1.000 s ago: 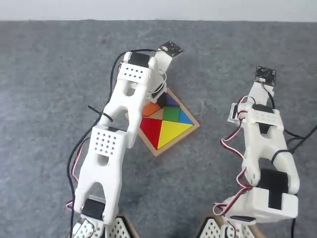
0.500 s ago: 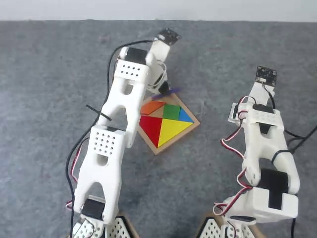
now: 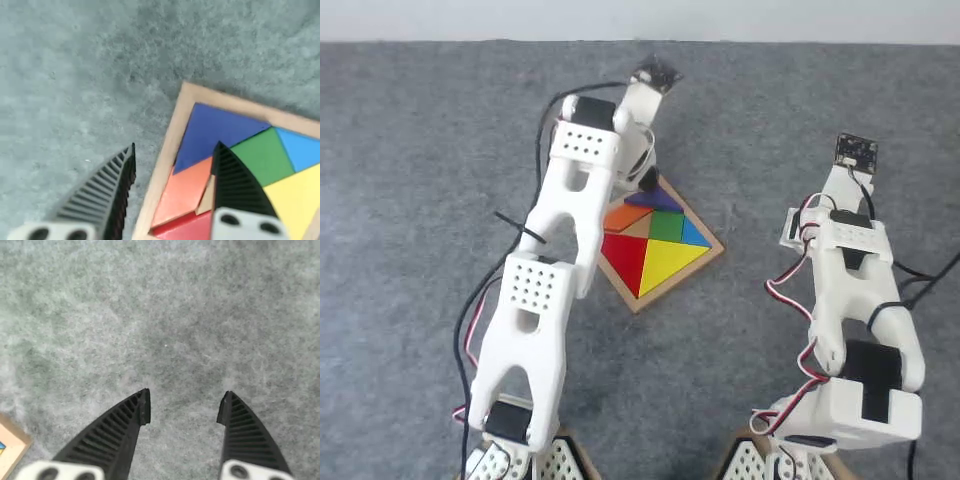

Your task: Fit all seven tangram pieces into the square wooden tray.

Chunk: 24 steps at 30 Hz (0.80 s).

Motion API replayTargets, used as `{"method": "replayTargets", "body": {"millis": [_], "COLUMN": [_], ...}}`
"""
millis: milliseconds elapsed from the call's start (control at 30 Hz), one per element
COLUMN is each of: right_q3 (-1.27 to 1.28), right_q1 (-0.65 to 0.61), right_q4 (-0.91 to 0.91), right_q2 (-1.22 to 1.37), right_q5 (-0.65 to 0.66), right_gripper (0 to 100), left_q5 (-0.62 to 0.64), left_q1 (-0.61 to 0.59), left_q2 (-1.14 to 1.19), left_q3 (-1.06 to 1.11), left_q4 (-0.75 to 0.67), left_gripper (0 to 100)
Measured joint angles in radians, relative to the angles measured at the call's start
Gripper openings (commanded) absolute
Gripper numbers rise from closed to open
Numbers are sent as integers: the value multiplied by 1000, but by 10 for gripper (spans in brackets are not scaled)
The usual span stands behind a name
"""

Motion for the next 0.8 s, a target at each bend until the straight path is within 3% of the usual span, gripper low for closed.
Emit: {"method": "replayTargets", "body": {"millis": [200, 367, 500, 667, 800], "right_q3": [0, 0, 0, 0, 17], "right_q1": [0, 0, 0, 0, 3], "right_q4": [0, 0, 18, 106, 150], "right_q2": [0, 0, 0, -38, -178], "right_q5": [0, 0, 0, 0, 0], "right_gripper": [238, 238, 231, 91, 9], "left_q5": [-2, 0, 64, 149, 184], "left_q1": [5, 2, -18, -58, -68], "left_q2": [83, 123, 106, -87, -373], "left_q3": [-52, -215, -316, -278, -64], "left_q4": [-20, 63, 74, 77, 77], "left_gripper": [236, 236, 235, 205, 118]}}
